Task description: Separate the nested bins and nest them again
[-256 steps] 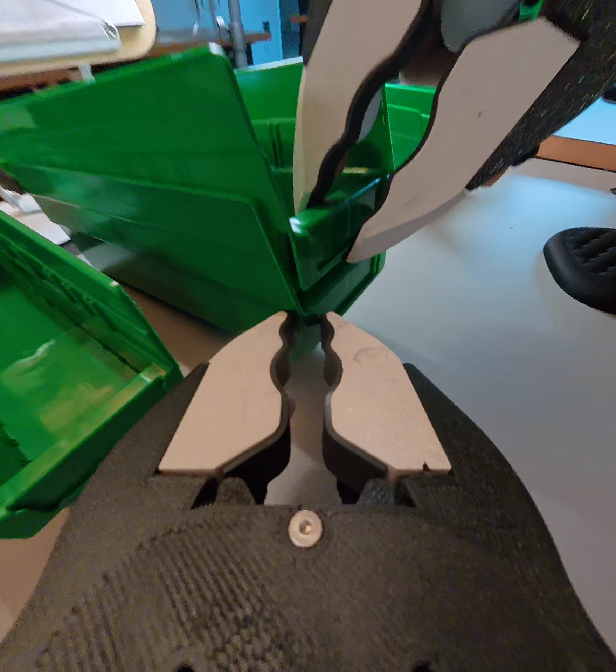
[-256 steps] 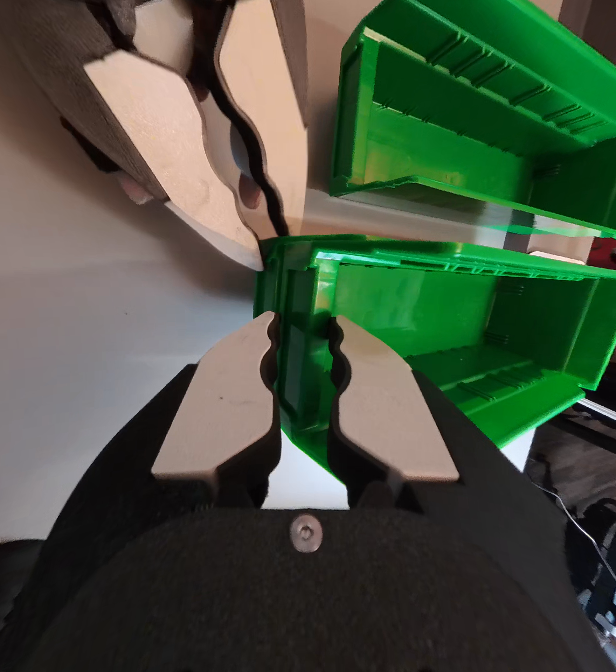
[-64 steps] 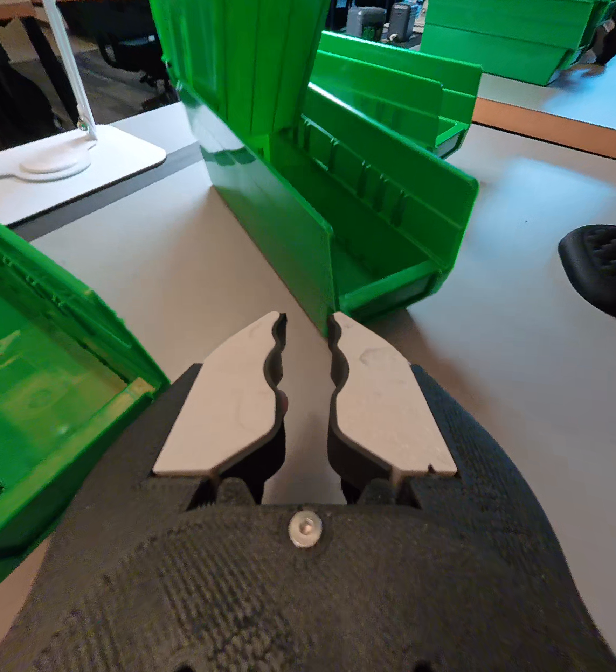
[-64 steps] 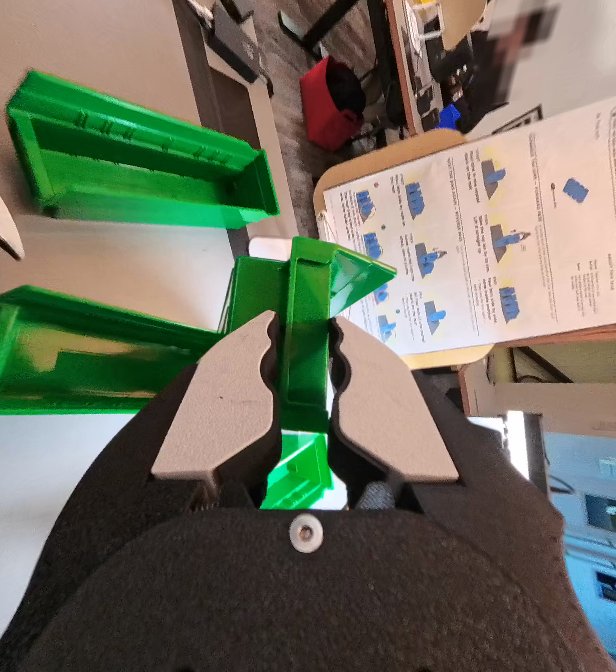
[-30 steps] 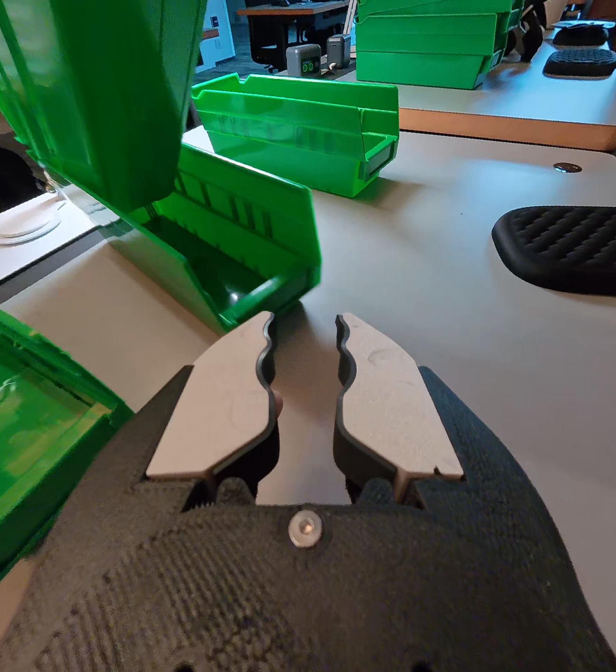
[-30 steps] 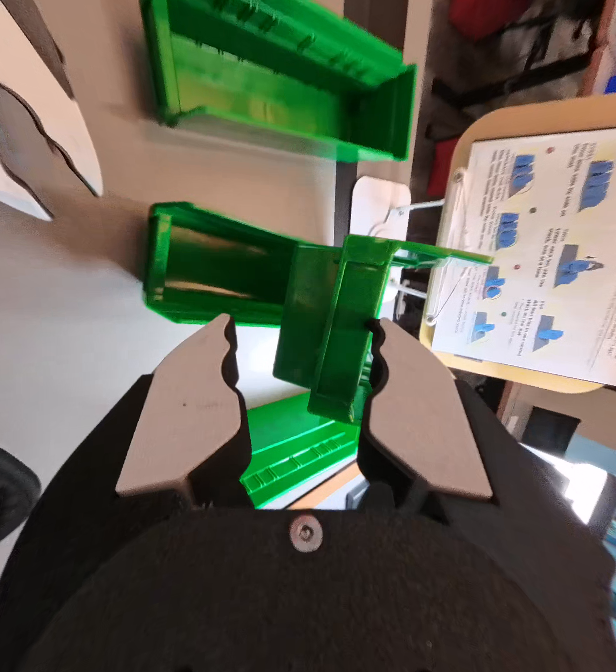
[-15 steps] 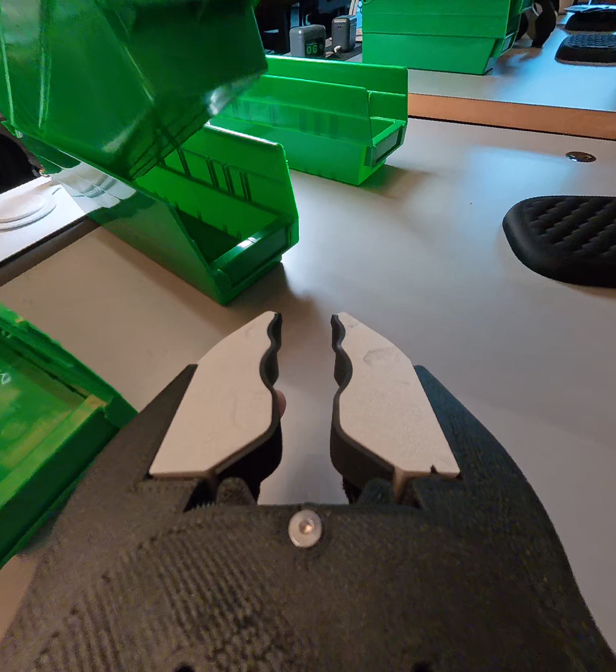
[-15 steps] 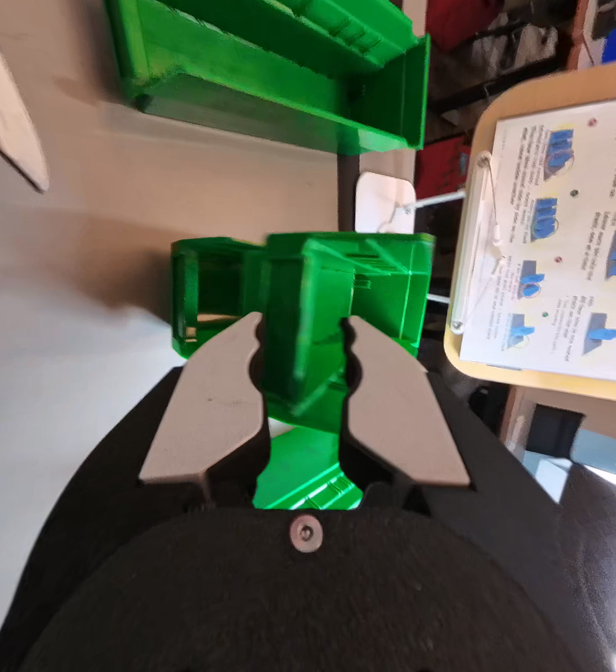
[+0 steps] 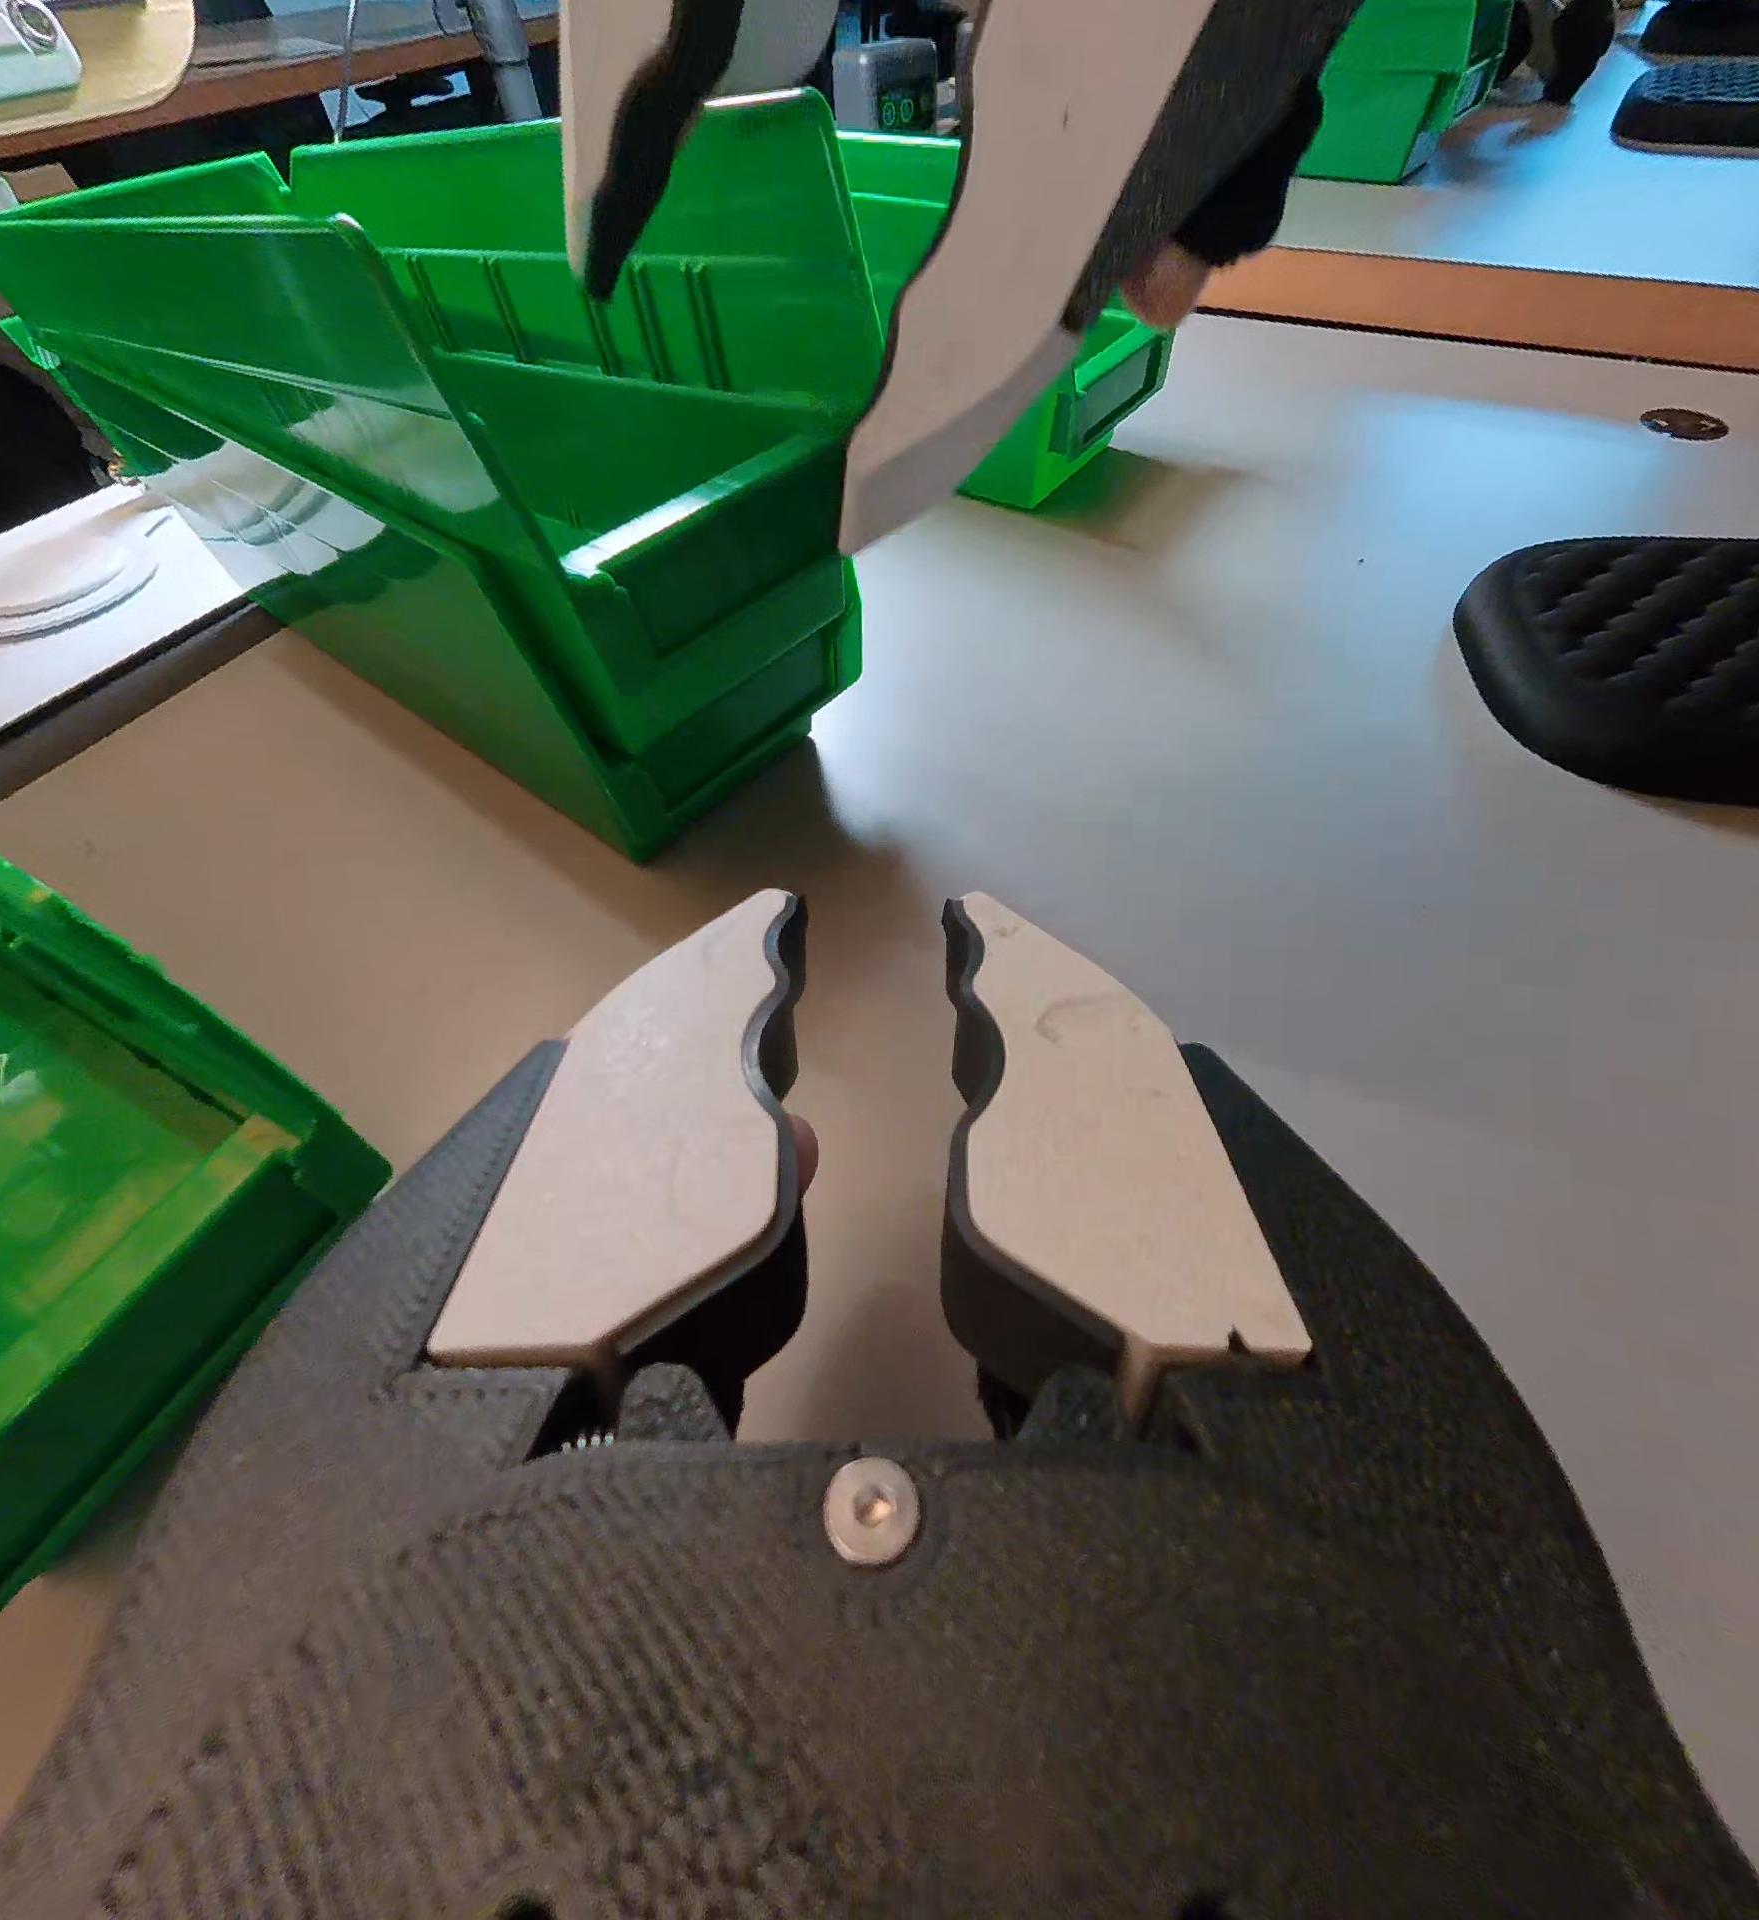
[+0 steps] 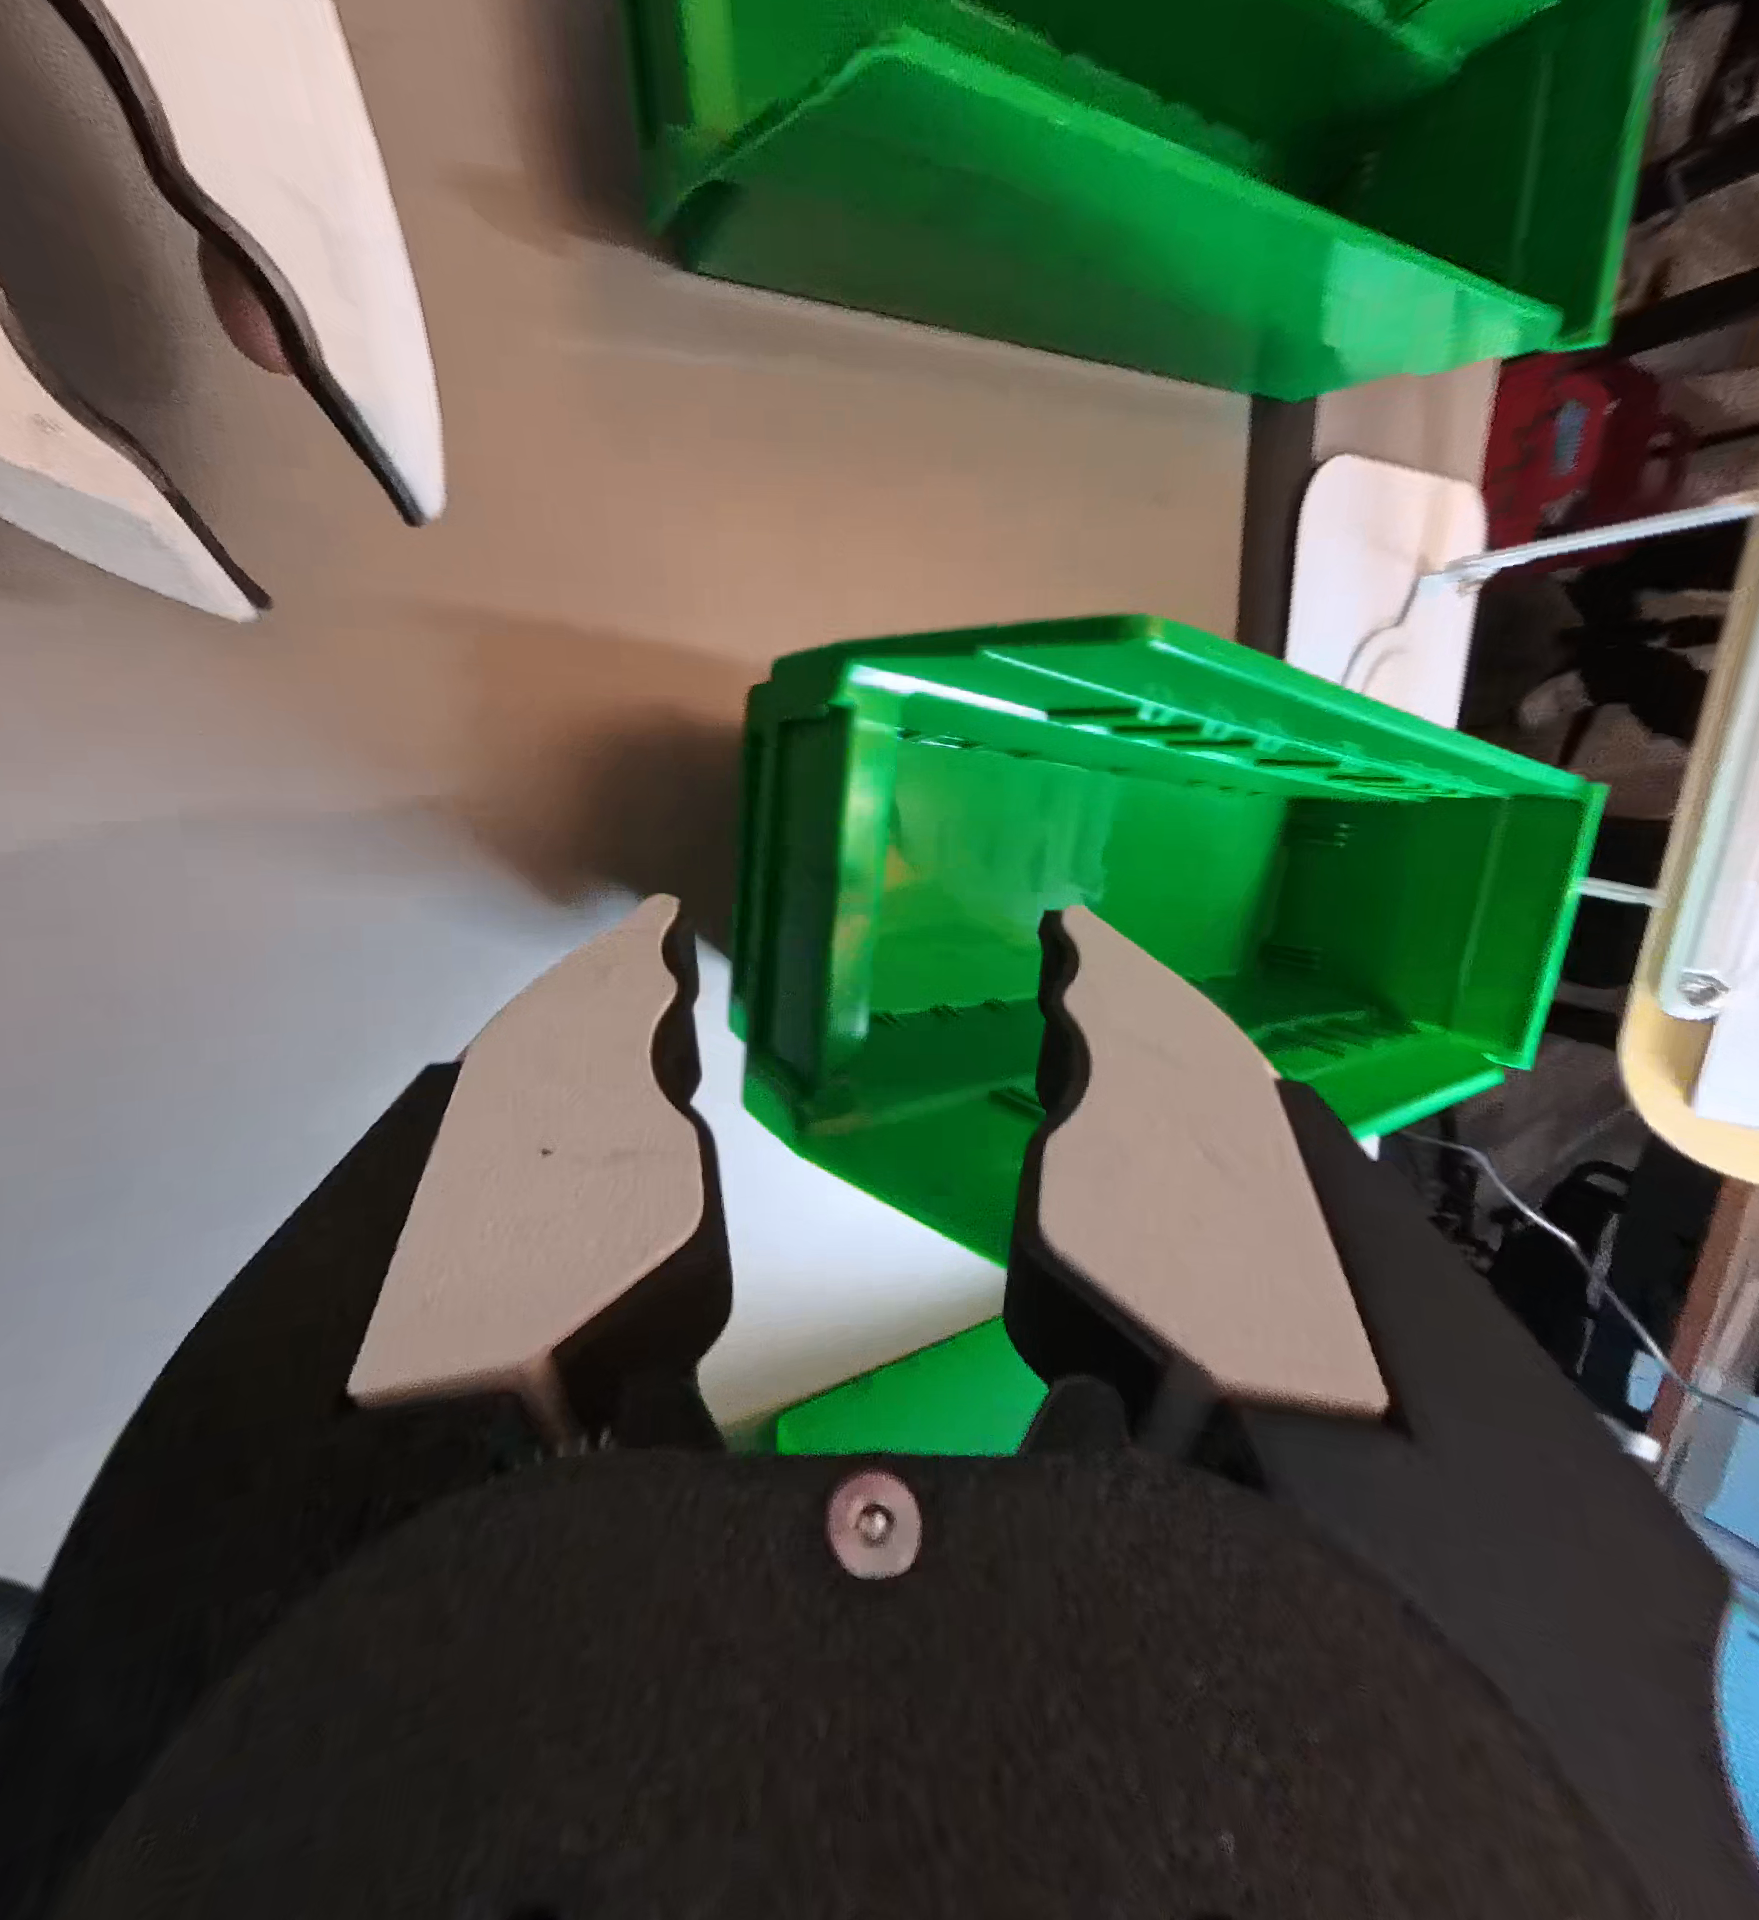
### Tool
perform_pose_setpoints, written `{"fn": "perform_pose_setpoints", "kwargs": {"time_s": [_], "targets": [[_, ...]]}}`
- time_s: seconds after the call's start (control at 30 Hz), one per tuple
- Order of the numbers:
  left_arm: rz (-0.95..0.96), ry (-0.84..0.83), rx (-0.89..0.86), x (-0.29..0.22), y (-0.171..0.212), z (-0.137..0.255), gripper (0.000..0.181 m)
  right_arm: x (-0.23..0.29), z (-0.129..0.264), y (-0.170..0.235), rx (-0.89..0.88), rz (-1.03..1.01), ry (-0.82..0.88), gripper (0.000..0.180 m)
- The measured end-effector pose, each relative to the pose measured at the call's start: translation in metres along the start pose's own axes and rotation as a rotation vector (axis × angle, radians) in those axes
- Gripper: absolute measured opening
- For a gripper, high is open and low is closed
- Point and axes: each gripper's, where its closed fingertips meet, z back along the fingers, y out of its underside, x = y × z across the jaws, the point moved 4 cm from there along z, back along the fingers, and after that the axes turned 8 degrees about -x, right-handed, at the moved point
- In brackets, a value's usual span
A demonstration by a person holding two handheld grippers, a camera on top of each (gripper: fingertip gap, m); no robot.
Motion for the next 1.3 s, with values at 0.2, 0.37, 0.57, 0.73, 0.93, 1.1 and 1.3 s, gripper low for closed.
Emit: {"fn": "perform_pose_setpoints", "kwargs": {"time_s": [0.2,0.37,0.57,0.73,0.93,1.1,1.3], "targets": [[-0.022,-0.004,0.002,-0.001,0.000,0.003,0.025,0.014,-0.048,0.013,0.200,-0.040,-0.016,0.059],[-0.013,-0.006,0.002,0.004,0.002,0.007,0.025,0.008,-0.055,0.016,0.185,-0.018,0.026,0.032],[-0.014,-0.007,0.006,0.005,0.003,0.007,0.024,0.007,-0.048,0.011,0.137,0.027,0.043,0.032],[-0.005,-0.014,0.004,0.006,0.003,0.008,0.024,-0.002,-0.033,-0.002,0.067,0.010,0.070,0.032],[-0.006,-0.014,0.005,0.006,0.004,0.008,0.024,-0.008,-0.010,-0.010,0.013,0.014,0.028,0.032],[-0.008,-0.019,0.004,0.006,0.004,0.008,0.024,-0.007,0.003,-0.015,-0.010,0.014,-0.044,0.033],[-0.003,-0.027,-0.001,0.008,0.003,0.008,0.024,-0.013,0.021,-0.024,-0.019,0.034,-0.109,0.038]]}}
